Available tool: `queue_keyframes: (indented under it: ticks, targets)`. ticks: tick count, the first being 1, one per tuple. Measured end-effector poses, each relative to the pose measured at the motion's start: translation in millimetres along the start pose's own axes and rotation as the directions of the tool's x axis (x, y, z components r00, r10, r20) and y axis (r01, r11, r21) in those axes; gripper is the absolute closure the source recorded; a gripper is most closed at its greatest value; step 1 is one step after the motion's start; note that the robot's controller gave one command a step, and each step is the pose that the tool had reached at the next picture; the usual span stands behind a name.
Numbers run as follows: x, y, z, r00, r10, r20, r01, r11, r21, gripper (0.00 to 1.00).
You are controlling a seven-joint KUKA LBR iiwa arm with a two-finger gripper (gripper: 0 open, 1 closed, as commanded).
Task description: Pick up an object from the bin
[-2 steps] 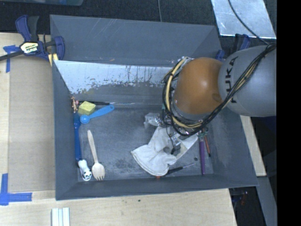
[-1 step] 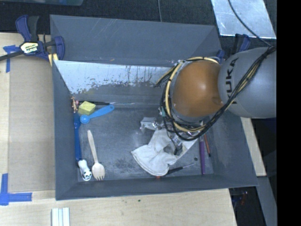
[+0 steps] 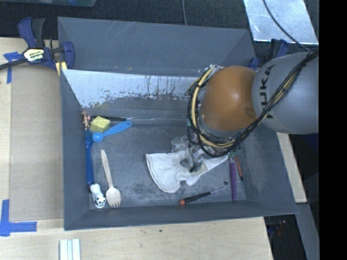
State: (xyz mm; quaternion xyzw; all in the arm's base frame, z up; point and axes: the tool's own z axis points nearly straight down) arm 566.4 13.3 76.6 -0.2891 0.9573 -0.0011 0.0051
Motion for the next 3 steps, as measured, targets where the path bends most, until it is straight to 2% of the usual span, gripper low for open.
queue_keyframes:
  ticks: [1, 2, 3]
  targets:
    - [0.0, 0.0, 0.0, 1.0, 0.001, 0.0, -0.001, 1.0, 0.0, 1.0]
    - [1.3, 1.0, -19.2, 1.0, 0.001, -0.004, -0.001, 1.0, -0.003, 1.0]
    - [-0.5, 0.1, -44.8, 1.0, 0.002, 0.002, -0.002, 1.0, 0.0, 1.0]
